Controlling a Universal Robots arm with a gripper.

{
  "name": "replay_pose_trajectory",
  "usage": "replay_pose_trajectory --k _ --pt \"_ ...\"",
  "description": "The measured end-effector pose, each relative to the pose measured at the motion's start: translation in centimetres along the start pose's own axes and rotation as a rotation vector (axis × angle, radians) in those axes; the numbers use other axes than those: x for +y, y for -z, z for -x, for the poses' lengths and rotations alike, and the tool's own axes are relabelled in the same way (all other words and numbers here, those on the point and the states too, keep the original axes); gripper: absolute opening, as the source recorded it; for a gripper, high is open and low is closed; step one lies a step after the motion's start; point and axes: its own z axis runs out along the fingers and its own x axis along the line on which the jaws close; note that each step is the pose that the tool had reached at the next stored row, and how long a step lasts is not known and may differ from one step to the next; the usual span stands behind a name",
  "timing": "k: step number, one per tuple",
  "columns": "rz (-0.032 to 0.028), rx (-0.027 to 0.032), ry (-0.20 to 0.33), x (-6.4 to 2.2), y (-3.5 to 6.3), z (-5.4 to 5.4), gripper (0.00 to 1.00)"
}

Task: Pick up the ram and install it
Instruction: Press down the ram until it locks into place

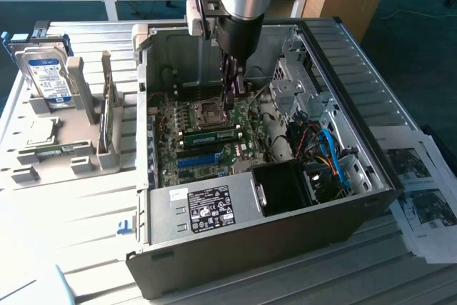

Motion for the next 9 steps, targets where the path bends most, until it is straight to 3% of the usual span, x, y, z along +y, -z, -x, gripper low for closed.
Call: replay_pose_trajectory --k 8,9 --pt "0.0000 0.0000 0.000 0.00 0.00 0.00 0.24" --pt "0.0000 0.0000 0.000 0.00 0.00 0.00 0.10"
